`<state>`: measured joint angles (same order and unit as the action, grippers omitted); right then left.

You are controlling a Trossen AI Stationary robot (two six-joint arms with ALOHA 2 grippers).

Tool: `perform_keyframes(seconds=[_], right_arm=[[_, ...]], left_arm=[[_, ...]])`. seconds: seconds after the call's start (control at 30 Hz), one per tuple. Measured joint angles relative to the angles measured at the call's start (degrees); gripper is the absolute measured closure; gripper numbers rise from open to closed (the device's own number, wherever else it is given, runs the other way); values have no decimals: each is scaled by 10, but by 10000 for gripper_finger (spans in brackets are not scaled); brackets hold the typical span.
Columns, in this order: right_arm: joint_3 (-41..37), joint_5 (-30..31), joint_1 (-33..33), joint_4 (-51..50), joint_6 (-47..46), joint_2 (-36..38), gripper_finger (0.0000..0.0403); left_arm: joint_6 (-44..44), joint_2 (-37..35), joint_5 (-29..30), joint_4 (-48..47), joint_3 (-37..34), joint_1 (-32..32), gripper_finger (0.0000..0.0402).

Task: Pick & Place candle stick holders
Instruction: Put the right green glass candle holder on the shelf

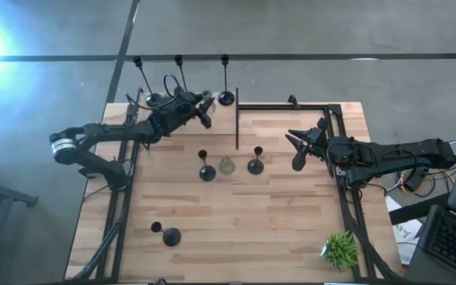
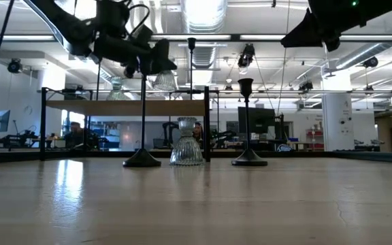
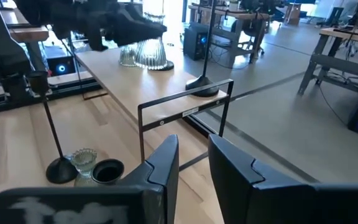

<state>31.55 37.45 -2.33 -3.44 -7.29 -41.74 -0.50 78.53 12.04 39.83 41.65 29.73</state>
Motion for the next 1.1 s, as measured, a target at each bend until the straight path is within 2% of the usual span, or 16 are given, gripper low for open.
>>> perform_keyframes(seconds=[0.13,0.7,1.1], right_arm=[[0,0,0,0,0,0,316],[0,-4,0,-2,4,0,335],[0,-6,0,-2,2,0,320]], left_arm=[[0,24,0,41,-7,2,271],[19,79,75,69,-9,6,271],[37,96,91,77,-9,22,271]])
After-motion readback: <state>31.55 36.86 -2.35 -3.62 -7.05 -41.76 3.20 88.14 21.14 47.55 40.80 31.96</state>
